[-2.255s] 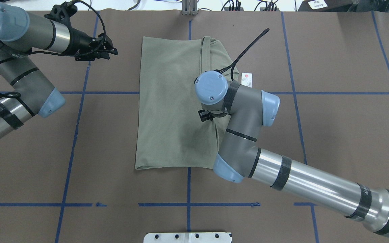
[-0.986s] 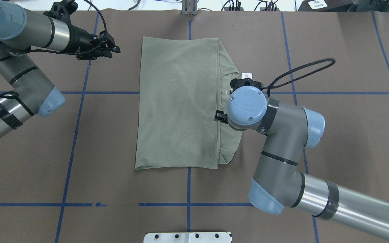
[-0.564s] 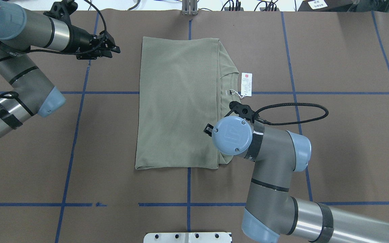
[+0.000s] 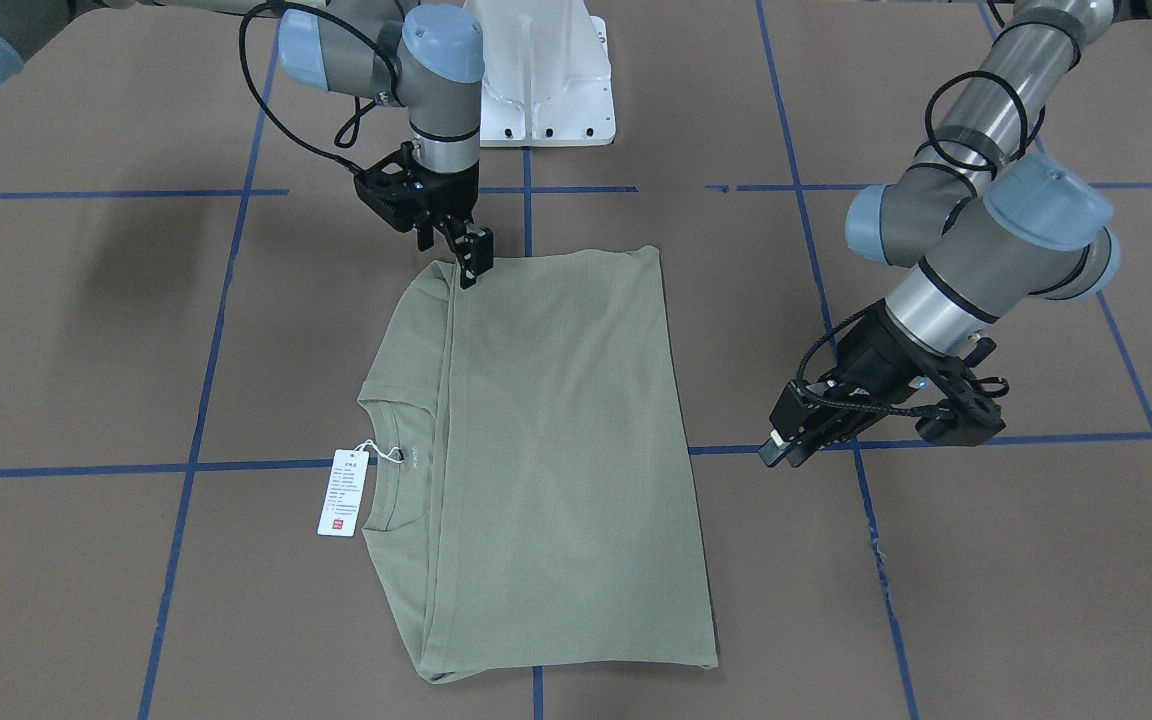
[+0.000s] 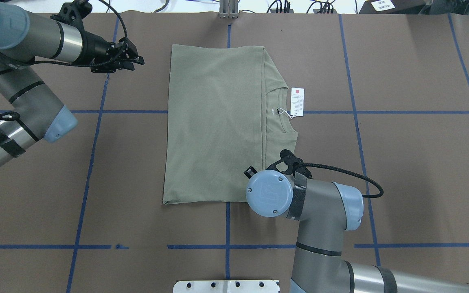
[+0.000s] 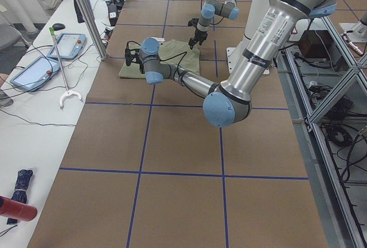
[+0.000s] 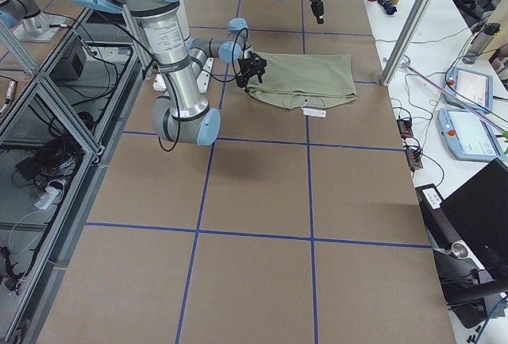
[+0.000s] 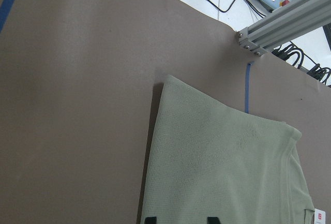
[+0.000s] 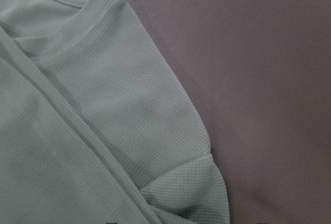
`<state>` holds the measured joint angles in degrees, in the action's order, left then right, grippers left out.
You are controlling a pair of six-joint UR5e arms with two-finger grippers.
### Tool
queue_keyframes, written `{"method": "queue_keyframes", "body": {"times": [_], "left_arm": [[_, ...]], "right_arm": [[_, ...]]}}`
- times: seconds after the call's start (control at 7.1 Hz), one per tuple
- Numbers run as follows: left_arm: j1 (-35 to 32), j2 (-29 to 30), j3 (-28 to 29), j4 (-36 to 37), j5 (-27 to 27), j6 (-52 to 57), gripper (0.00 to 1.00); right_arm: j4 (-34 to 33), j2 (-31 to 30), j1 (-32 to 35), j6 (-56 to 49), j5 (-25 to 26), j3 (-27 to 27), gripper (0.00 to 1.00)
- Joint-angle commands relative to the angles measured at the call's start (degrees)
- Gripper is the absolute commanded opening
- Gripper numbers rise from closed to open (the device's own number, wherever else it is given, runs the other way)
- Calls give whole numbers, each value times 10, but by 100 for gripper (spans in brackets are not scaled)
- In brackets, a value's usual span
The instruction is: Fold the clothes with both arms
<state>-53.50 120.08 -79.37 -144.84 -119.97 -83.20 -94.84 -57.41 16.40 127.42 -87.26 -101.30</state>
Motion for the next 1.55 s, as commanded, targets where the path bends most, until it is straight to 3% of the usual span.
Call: {"method": "queue_keyframes", "body": {"times": [0.0, 0.7, 0.85, 0.99, 1.41], "left_arm": [[0, -8, -10, 0, 0, -7, 44], [0, -16, -21, 9, -1, -8, 44], [1, -21, -43, 31, -3, -7, 43], [1, -25, -53, 40, -7, -7, 43], [1, -25, -52, 41, -7, -8, 44]], "right_arm": [[0, -1, -2, 5, 2, 2, 89], [0, 4, -2, 2, 2, 15, 78], [1, 5, -2, 5, 2, 15, 53], [1, 5, -2, 2, 2, 15, 1], [0, 5, -2, -5, 0, 11, 0]]}}
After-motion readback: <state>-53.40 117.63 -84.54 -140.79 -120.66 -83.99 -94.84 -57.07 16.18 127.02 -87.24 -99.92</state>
